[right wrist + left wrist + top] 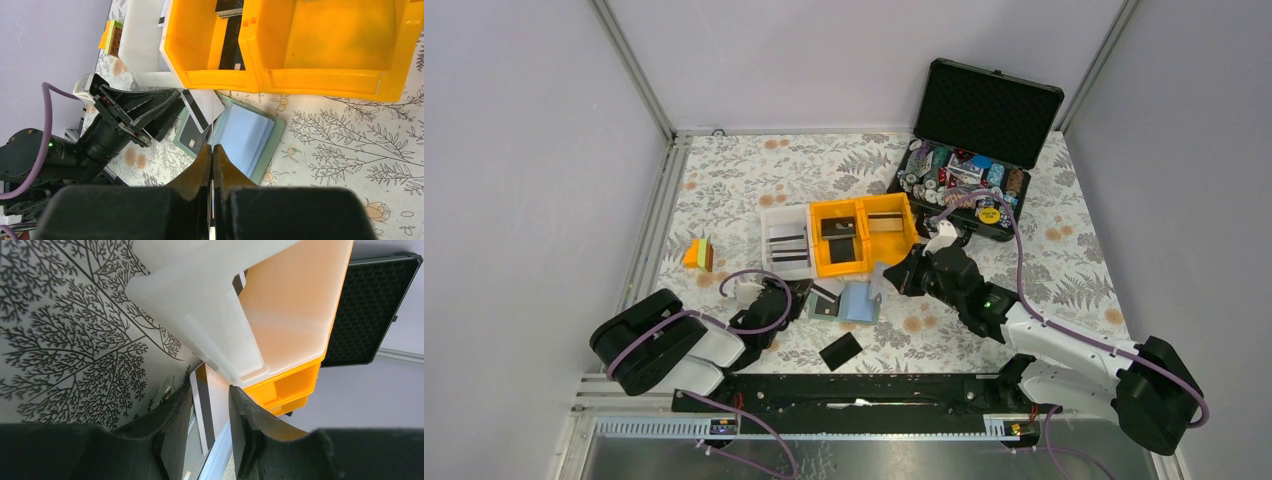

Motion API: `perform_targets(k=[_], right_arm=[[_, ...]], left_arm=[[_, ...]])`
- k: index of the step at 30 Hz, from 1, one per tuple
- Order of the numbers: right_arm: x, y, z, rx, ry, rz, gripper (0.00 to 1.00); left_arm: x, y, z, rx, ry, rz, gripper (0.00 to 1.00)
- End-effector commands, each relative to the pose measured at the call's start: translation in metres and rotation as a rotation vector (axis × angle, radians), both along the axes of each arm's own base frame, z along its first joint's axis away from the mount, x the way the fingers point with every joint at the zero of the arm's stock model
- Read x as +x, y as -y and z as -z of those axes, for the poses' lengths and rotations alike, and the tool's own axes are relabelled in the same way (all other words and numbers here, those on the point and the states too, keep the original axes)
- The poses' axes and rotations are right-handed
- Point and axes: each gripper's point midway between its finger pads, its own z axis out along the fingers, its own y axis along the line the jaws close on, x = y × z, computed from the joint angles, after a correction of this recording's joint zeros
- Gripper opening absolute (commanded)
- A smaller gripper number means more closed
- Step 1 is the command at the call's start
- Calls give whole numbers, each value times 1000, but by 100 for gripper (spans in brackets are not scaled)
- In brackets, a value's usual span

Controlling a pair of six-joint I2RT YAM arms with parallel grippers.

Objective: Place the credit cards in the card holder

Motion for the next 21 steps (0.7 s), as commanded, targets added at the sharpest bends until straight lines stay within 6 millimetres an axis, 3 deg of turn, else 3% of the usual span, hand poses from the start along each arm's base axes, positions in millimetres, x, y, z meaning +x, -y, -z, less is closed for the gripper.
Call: perform_targets(k=[1,13,21], right_arm=[[6,3,-15,12,43,35,0],[8,2,-19,16,49,39,0],[8,2,-18,12,48,39,0]], left_arm=[[1,1,3,-14,0,-11,36],[6,8,-5,-53,56,-3,35],[8,11,-9,-71,106,6,26]])
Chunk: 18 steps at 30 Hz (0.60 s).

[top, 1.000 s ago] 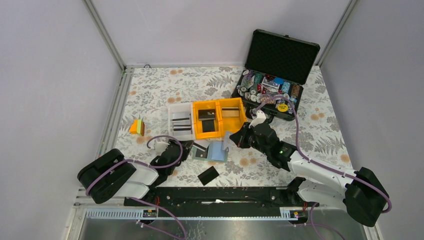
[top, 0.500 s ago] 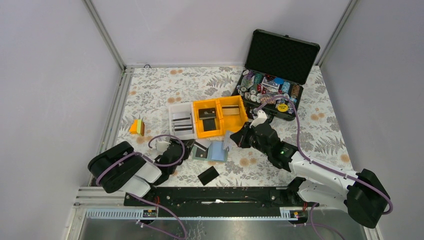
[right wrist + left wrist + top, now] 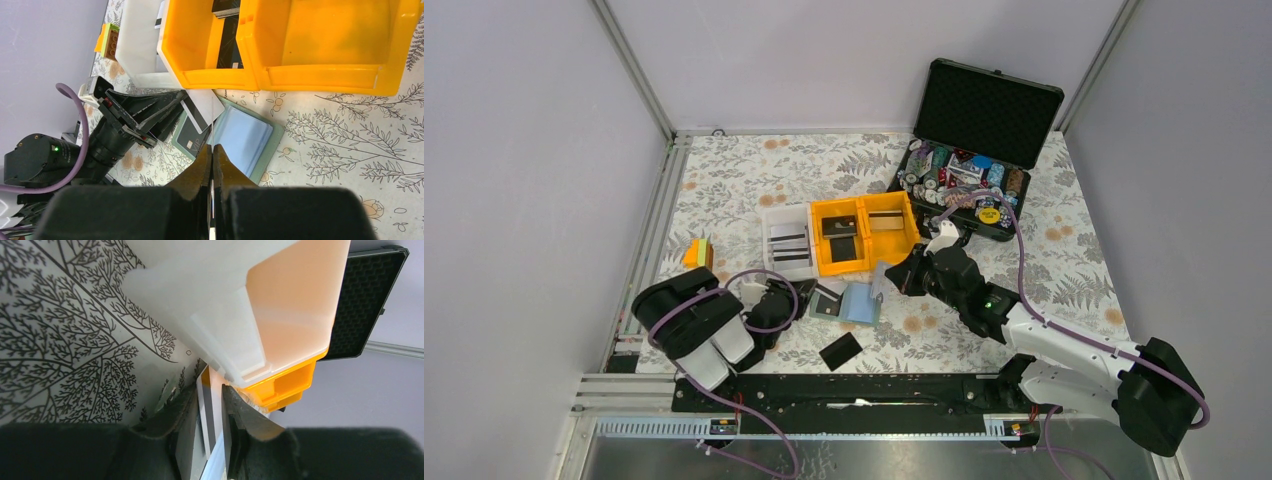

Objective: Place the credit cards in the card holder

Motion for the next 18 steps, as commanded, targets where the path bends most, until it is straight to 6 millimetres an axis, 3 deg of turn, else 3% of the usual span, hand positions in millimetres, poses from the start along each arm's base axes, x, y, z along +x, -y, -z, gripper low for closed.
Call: perform_targets(k=[1,7,15,18], right_arm=[[7,-2,-17,17,42,22,0],[8,-3,-17,15,43,19,0],[9,-4,-21,15,50,19,0],[9,-4,-22,14,52,20,0]], left_arm=[[3,1,-13,-34,70,-3,24],[5,3,-11,-25,82,3,21],[7,1,-22,-1,129,4,2],[4,1,-23,-4,128,15,0]])
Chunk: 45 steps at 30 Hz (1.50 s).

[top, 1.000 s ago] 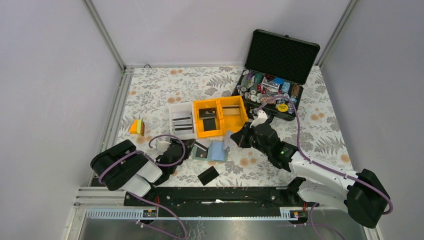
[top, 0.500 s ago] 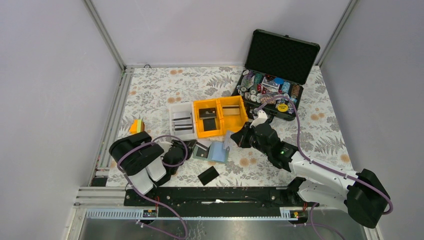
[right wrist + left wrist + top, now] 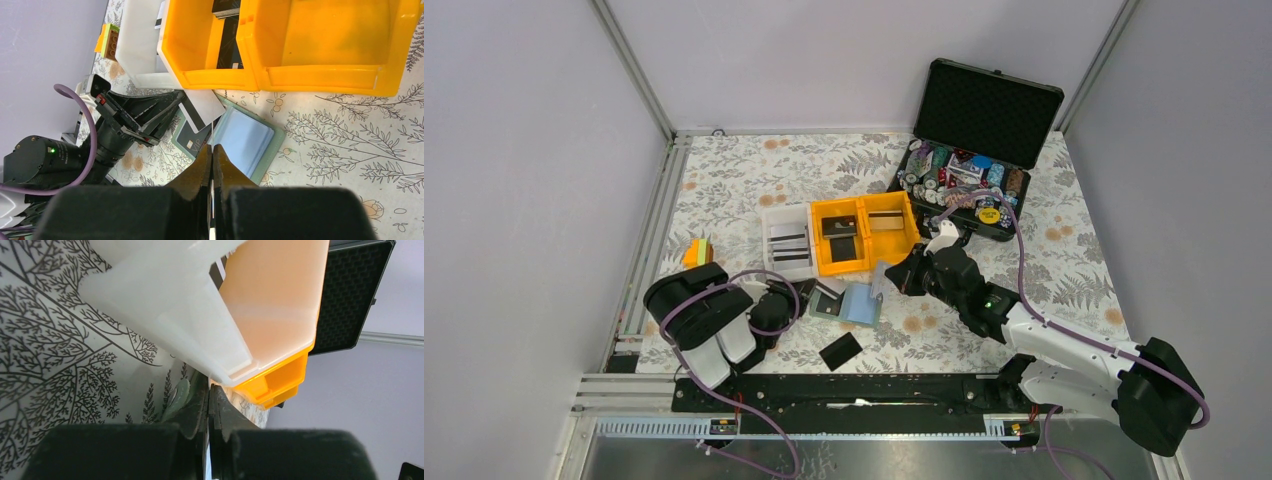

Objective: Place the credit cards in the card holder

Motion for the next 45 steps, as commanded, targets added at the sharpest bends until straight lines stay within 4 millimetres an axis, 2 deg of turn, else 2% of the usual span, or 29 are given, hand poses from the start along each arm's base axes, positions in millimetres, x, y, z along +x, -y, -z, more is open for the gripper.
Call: perform_targets(k=[1,13,19,23,27,32,34,38,43,45], right_arm=[[9,-3,-22,14,52,21,0],[8,5,-29,6,79,35,0],[7,9,-31,3,89,42,0],[6,7,-33,-1,96,25,0],[5,5,-41,-2,118,-1,0],[2,-1,-49,-29,138,-63,0],[4,0,-55,-44,138,-70,0],[1,-2,-63,-40,117,-162,0],[-7,6,-39,-24,-25,-204,0],[-15,9,-30,-3,-72,-206,0]], left_arm=[[-4,-4,-16,-17,60,3,0],[-17,-4,-36,-54,93,53,0],[-25,-12,-28,-12,63,59,0],[-29,-4,-29,9,59,115,0],[-33,3,-42,26,107,173,0],[-35,15,-60,129,150,316,0],[-35,13,-70,159,180,374,0],[-34,7,-73,248,175,537,0],[-34,31,-92,281,214,806,0],[-37,40,-90,284,201,911,0]])
